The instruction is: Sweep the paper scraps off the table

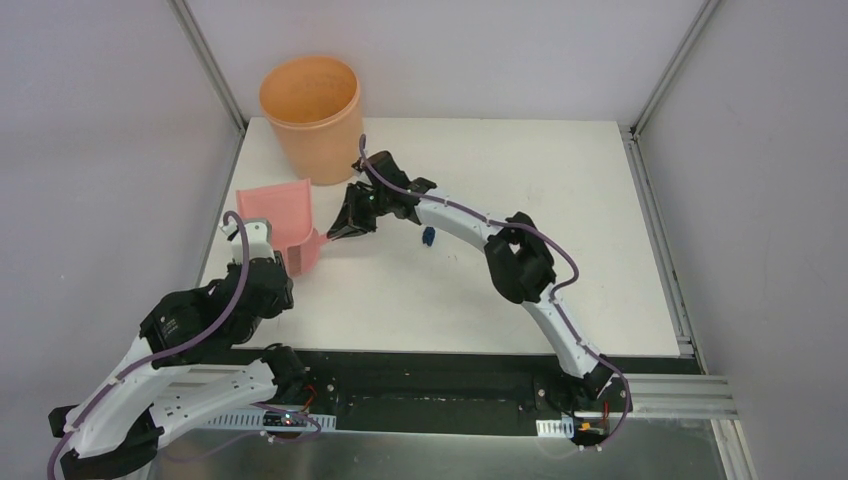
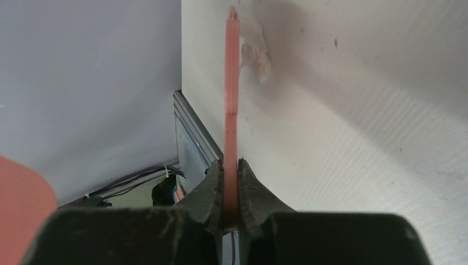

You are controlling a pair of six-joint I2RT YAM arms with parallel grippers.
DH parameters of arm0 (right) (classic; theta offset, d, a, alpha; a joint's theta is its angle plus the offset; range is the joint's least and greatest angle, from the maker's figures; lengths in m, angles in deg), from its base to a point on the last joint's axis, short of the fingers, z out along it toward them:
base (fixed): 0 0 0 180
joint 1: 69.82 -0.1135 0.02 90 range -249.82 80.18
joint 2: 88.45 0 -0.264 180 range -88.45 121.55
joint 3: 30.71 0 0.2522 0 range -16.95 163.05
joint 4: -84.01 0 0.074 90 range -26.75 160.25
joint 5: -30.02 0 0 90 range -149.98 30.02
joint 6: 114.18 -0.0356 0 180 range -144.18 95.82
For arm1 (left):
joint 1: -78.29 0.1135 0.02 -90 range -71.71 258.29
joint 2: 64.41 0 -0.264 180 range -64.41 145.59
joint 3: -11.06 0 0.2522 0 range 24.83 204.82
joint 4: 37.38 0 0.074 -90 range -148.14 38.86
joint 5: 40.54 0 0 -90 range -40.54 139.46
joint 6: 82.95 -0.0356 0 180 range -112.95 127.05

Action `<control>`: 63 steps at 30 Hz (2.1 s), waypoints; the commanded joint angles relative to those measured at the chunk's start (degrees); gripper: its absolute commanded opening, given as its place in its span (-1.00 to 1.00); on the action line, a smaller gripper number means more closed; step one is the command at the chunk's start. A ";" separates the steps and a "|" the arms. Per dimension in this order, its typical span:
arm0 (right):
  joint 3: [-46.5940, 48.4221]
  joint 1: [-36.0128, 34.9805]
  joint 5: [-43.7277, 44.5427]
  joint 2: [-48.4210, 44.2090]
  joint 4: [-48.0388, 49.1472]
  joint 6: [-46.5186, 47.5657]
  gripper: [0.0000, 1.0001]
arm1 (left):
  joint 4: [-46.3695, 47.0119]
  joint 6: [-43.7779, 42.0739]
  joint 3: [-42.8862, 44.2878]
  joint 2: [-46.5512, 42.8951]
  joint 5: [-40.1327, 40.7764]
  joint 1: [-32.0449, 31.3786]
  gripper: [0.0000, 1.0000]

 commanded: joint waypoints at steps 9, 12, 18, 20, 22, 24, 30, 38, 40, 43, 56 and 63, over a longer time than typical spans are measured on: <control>1.45 1.34 0.24 1.75 -0.17 -3.61 -1.00 | 3.39 -2.53 0.65 2.89 -1.98 0.39 -1.00; -9.05 5.32 -0.36 -4.20 -0.60 -3.41 -1.00 | 5.33 -5.22 0.38 4.56 -3.34 0.37 -1.00; -27.12 13.02 2.96 -19.35 -6.93 6.36 -1.00 | 9.10 -10.73 -0.13 7.85 -4.59 0.41 -1.00; -32.28 15.97 3.45 -24.24 -8.75 9.07 -1.00 | 11.21 -13.45 -1.28 8.86 -5.23 0.45 -1.00; -36.01 19.72 2.78 -29.05 -11.09 10.93 -1.00 | 14.10 -15.88 -2.53 10.71 -6.85 0.39 -1.00; -38.50 23.65 1.67 -32.78 -14.21 12.83 -1.00 | 16.03 -17.96 -3.15 13.47 -8.22 0.42 -1.00; -42.62 34.56 -5.31 -44.21 -21.80 17.49 -1.00 | 19.67 -23.47 -1.16 25.54 -14.61 0.39 -1.00; -41.97 43.42 -14.06 -56.01 -20.63 18.11 -1.00 | 22.71 -26.96 -0.78 32.14 -19.58 0.39 -1.00; -39.09 44.23 -12.12 -56.54 -23.12 22.73 -1.00 | 22.26 -27.73 -0.94 32.64 -21.04 0.40 -1.00; -32.61 44.30 -3.87 -55.00 -30.30 33.67 -1.00 | 20.93 -29.13 -0.98 33.73 -23.77 0.37 -1.00; -24.72 45.22 6.99 -57.81 -43.60 56.11 -1.00 | 21.72 -31.47 -1.36 38.57 -29.55 0.02 -1.00; -23.80 45.10 21.67 -56.65 -42.86 64.65 -1.00 | 18.05 -34.85 3.56 46.47 -33.45 0.05 -1.00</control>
